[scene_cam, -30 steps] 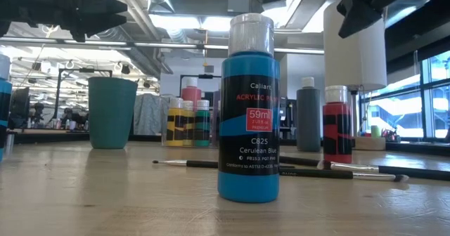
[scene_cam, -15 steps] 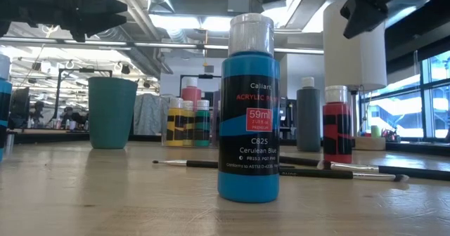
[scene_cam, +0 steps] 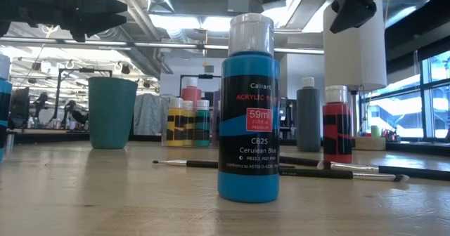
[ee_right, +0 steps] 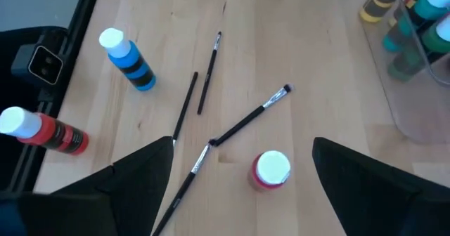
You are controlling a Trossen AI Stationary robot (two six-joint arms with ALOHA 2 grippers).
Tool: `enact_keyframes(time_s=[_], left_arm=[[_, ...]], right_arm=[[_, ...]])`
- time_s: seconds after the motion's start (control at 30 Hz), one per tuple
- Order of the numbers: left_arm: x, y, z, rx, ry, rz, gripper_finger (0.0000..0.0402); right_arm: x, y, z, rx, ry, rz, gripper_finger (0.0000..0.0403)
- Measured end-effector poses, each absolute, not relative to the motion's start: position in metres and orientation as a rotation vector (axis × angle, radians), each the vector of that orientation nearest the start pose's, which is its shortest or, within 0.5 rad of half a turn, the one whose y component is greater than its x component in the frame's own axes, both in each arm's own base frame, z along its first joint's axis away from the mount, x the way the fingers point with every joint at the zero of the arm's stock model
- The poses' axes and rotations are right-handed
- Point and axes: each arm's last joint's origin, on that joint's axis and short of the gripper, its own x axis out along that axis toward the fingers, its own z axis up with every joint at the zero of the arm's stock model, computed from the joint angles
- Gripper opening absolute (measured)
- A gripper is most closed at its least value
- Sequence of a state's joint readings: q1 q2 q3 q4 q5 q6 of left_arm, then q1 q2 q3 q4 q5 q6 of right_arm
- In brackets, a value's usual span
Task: Pick & Place Paint Supplies
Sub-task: Put the red paint bottle into the transparent bin
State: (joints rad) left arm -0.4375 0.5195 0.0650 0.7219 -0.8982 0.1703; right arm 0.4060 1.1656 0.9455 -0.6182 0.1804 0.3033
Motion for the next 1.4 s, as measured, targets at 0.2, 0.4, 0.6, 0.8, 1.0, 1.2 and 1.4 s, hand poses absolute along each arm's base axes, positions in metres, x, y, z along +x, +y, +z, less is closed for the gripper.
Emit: enact_keyframes(time_s=[0.2, 0.4, 0.6, 0.8, 1.0, 1.2, 1.4], left_arm=[[0.118, -0.030, 0.204, 0.000, -0.172, 0.473, 0.0224], [0.118, -0.030, 0.204, 0.000, -0.172, 0.474, 0.0224], [0.118, -0.030, 0.204, 0.000, -0.172, 0.474, 0.0224], [0.118, -0.030, 0.204, 0.000, -0.172, 0.474, 0.0224], [0.118, -0.030, 0.204, 0.000, -0.172, 0.474, 0.0224], [0.118, -0.030, 0.204, 0.000, -0.172, 0.474, 0.0224], [0.118, -0.030, 0.204, 0.000, -0.171, 0.474, 0.0224]], right_arm=[[0.218, 0.083, 0.279, 0.055, 0.833, 0.092, 0.0343], [0.227, 0.080, 0.272, 0.083, 0.860, 0.102, 0.0343], [0.241, 0.083, 0.272, 0.047, 0.889, 0.144, 0.0343], [0.258, 0.088, 0.285, -0.032, 0.990, 0.132, 0.0343], [0.266, 0.085, 0.277, -0.089, 1.204, 0.057, 0.0343], [0.275, 0.078, 0.262, -0.003, 1.301, 0.001, 0.0343], [0.284, 0.073, 0.249, 0.045, 1.363, 0.016, 0.0344]])
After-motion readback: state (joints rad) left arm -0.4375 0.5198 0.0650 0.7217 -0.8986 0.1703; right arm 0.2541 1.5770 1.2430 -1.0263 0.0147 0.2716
